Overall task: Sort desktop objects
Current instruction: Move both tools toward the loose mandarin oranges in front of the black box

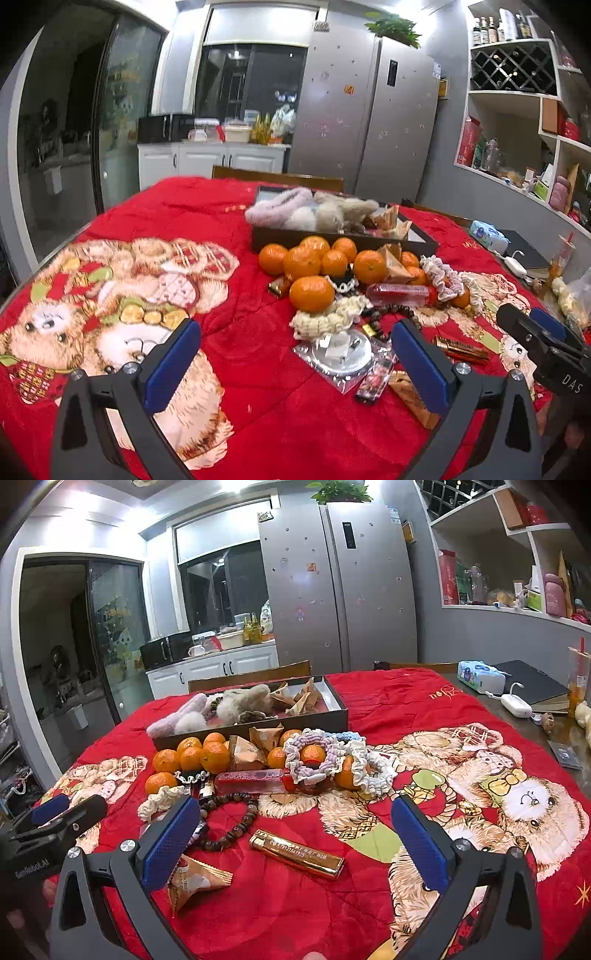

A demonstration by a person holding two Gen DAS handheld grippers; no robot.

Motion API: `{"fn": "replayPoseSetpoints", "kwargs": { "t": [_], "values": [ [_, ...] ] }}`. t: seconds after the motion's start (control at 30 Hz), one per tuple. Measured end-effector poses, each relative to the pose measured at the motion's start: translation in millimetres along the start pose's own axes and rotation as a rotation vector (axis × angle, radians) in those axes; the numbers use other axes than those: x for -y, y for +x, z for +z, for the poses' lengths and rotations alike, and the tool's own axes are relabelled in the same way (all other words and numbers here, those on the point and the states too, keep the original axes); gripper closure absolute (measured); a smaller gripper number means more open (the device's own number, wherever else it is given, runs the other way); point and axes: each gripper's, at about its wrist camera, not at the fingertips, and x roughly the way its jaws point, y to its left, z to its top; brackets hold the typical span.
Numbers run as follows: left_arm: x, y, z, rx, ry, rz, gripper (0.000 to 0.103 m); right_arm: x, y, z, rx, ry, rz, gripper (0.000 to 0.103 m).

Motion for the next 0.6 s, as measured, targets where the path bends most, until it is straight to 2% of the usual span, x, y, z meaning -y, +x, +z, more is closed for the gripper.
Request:
{"fn": "replayPoseSetpoints", "kwargs": {
  "t": [0.17, 0.33, 0.5, 0.6],
  "values": [
    [-10, 8, -3, -0.073, -0.037, -0.021, 0.000, -3, -1, -1, -0.004, -0.010, 0.026, 0.000],
    [-7, 9, -4, -0.086, -0.012, -0.064, 0.000, -9, 2, -2, -0.043, -0.013, 0.066, 0.000],
    [9, 6, 3, -0.078, 0.098, -0.011, 0.000, -18, 10, 1, -0.086, -0.008, 0.114, 0.000],
    [6, 7, 10, -0.087, 0.080, -0.022, 0.000, -19, 13, 5, -0.090, -0.006, 0.118, 0.000]
  ]
}}
